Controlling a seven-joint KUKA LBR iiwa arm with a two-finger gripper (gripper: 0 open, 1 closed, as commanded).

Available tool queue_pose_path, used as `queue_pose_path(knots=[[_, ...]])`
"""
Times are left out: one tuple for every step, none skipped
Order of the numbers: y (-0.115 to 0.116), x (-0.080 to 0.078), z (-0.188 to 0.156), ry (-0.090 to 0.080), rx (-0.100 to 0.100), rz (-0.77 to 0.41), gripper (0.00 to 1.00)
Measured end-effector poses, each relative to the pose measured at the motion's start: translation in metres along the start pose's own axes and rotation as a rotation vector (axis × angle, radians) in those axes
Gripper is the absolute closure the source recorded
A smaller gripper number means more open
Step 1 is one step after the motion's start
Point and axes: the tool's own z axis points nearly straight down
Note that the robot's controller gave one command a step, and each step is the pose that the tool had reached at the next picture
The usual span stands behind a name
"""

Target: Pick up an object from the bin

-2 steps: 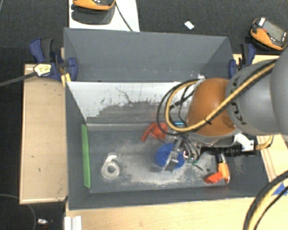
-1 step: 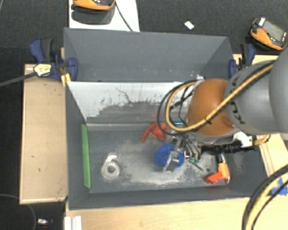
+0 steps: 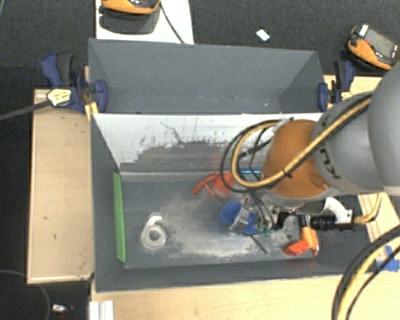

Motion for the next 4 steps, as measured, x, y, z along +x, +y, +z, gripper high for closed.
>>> queue_pose_path(knots=[[0.000, 0.000, 0.000, 0.000, 0.000, 0.001, 1.00], [0.000, 0.000, -0.003, -0.002, -0.001, 0.002, 1.00], [0.000, 0.000, -0.029, 0.000, -0.001, 0.001, 1.00], [0.000, -0.001, -0.045, -0.004, -0.003, -0.001, 1.00]])
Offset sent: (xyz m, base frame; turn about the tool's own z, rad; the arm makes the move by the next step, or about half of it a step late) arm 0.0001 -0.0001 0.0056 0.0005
